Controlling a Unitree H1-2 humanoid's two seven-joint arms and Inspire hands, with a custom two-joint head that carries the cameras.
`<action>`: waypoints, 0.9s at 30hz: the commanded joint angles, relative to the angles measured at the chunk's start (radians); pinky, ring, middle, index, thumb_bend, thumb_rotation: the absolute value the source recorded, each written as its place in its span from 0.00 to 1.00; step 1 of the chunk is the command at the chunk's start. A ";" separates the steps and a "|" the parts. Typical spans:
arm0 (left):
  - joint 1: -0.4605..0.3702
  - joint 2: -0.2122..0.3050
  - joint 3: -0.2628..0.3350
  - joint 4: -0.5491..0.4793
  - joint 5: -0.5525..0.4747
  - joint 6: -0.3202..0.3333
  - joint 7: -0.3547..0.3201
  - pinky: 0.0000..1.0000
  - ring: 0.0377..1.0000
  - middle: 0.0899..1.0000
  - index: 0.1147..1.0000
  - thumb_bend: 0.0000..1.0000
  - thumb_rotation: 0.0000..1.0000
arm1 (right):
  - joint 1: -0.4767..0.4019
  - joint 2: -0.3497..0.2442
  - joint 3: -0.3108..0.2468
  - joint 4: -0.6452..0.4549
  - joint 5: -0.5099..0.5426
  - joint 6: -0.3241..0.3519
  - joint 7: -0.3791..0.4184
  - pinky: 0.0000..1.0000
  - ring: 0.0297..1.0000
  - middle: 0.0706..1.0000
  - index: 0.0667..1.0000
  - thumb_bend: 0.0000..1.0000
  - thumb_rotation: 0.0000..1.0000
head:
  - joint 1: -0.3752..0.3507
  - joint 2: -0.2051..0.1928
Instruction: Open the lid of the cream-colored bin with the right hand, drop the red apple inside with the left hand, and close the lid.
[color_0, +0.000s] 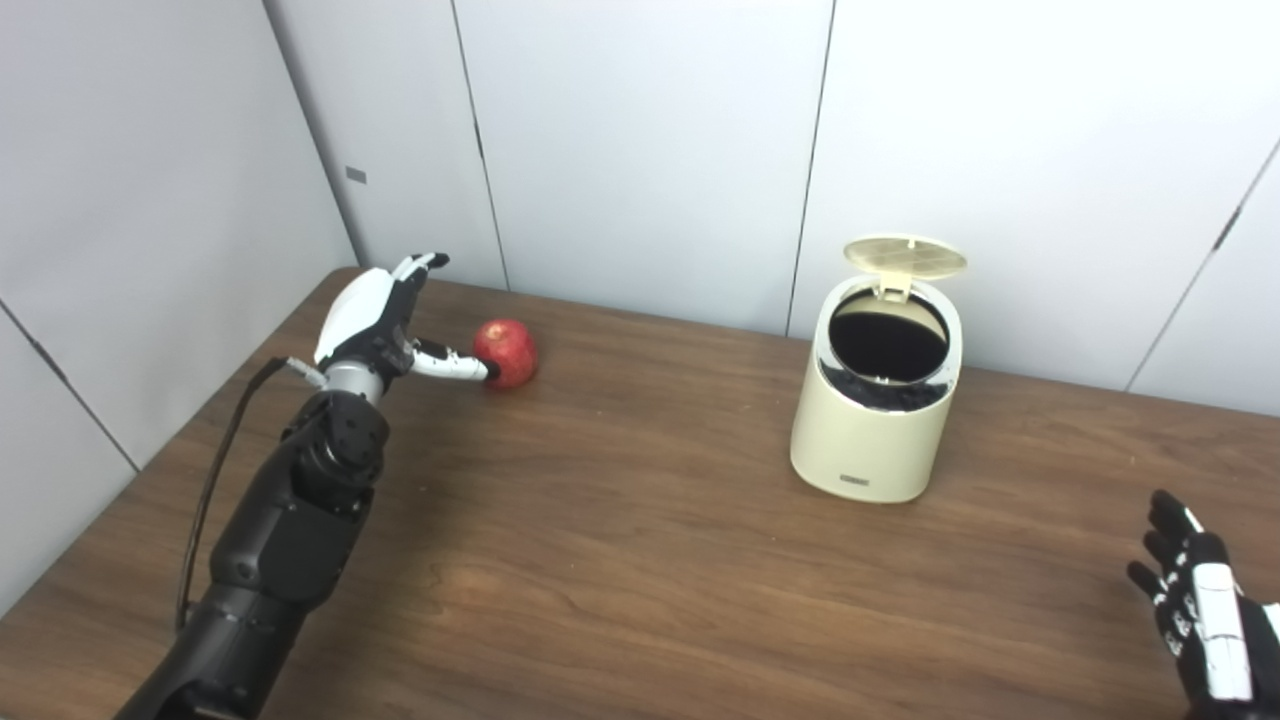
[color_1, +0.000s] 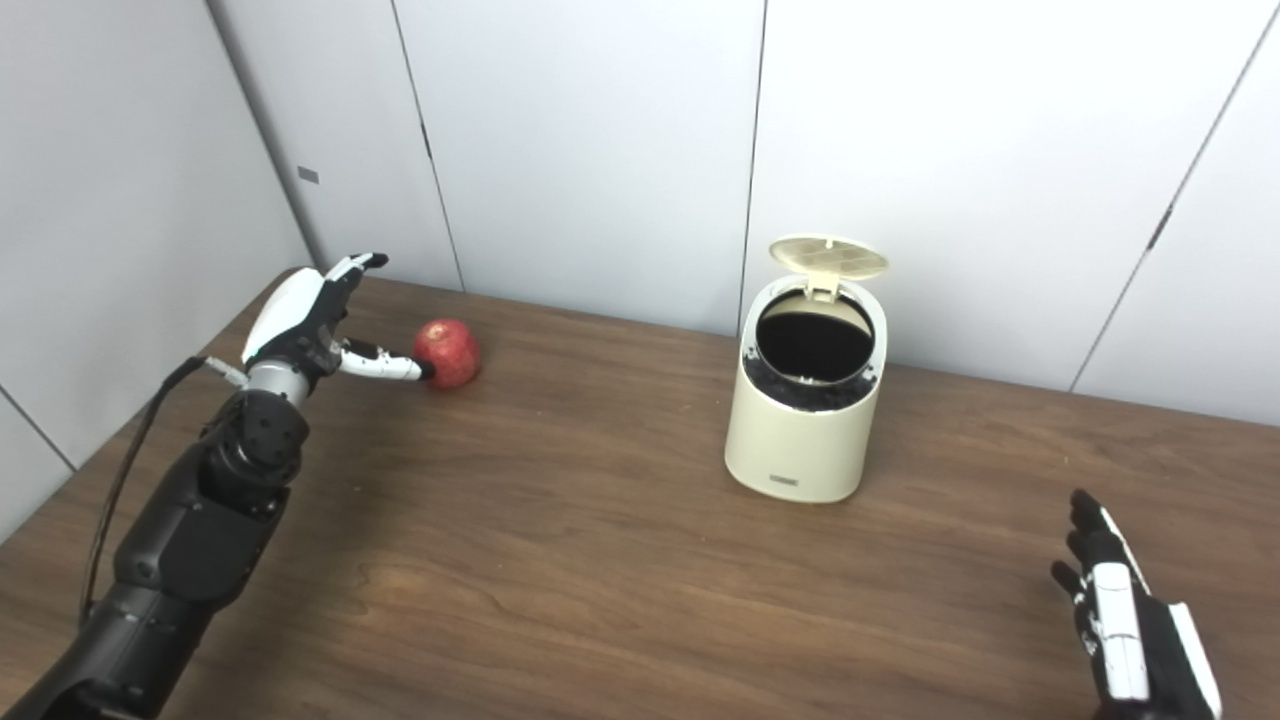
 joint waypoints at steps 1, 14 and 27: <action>-0.057 0.039 0.001 0.004 0.003 -0.006 -0.001 0.88 0.96 0.97 0.94 0.99 0.14 | -0.022 -0.003 0.003 -0.030 -0.009 -0.025 -0.009 0.93 0.98 0.98 0.95 0.58 1.00 | 0.000 0.002; -0.124 0.089 -0.072 0.122 0.005 0.004 -0.059 0.84 0.94 0.96 0.92 0.97 0.18 | -0.021 -0.001 0.004 -0.003 -0.015 -0.061 -0.009 0.90 0.96 0.96 0.93 0.59 1.00 | -0.019 -0.003; -0.186 0.062 -0.092 0.172 -0.062 0.022 -0.122 0.71 0.83 0.89 0.90 0.91 0.11 | -0.014 0.006 0.014 -0.003 -0.017 -0.094 -0.012 0.87 0.95 0.96 0.93 0.54 1.00 | -0.035 0.001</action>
